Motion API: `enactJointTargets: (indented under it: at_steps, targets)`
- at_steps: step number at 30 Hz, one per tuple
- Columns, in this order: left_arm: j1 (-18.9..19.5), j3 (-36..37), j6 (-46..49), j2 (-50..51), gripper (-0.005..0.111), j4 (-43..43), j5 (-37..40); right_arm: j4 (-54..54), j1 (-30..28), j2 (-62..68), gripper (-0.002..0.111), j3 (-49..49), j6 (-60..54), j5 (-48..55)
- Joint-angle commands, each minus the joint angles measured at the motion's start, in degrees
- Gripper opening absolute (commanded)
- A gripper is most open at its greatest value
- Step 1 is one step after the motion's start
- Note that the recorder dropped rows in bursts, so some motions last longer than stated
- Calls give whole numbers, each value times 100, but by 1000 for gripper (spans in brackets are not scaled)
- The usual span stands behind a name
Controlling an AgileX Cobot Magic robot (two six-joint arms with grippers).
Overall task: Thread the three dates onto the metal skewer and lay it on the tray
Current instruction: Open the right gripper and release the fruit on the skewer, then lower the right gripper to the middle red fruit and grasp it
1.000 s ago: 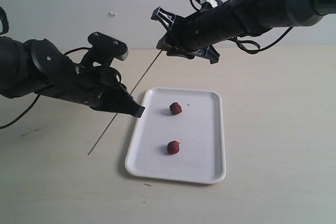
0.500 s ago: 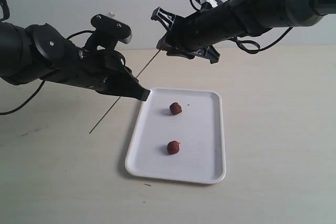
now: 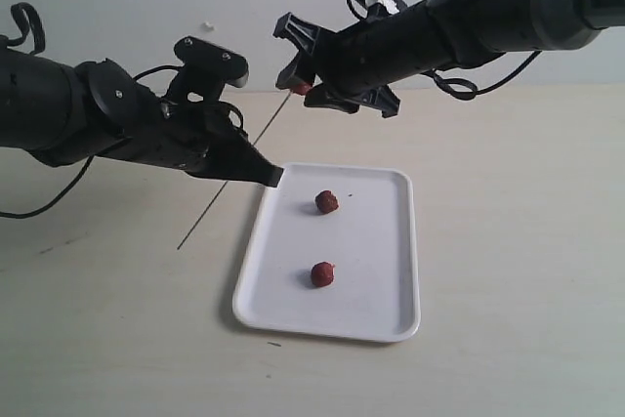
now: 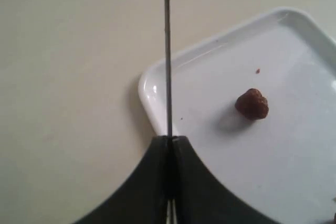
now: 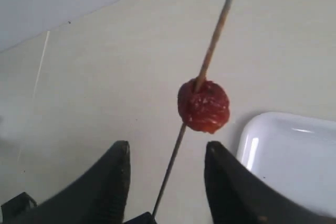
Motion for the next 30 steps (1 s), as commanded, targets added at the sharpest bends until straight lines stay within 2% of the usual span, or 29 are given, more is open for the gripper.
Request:
enactJointTargets:
  at_steps: [1, 4, 7, 12, 14, 16, 18, 22, 26, 30]
  targets:
    - [-5, -29, -20, -16, 0, -57, -135, 28, -25, -51, 51, -27, -97, -37]
    - [21, -29, 22, -54, 0, -1, -103, -164, -78, -130, 55, -27, -97, -17]
    - [258, -29, 34, -222, 0, 239, 345, -718, -214, -441, 56, -27, -97, 173]
    - [1075, -29, 140, -664, 0, 507, 1791, -3382, -342, -1189, 56, -27, 340, 1167]
    - [1290, -29, 147, -778, 0, 618, 2331, -3998, -342, -1231, 56, -27, 300, 1842]
    - [1370, -29, 147, -837, 0, 1083, 2808, -4153, -342, -1217, 56, 51, 133, 2265]
    - [1370, -29, 132, -862, 0, 1518, 2901, -4221, -223, -1180, 56, 62, -126, 2430]
    - [1370, -29, 141, -904, 0, 1619, 2901, -4546, 227, -1003, 56, 62, -313, 2374]
    - [1383, -29, 141, -940, 0, 1851, 2965, -5520, 768, -725, 56, 62, -313, 2120]
    - [1475, -29, 41, -940, 0, 1825, 2992, -6149, 940, -431, 56, 11, 141, 2056]
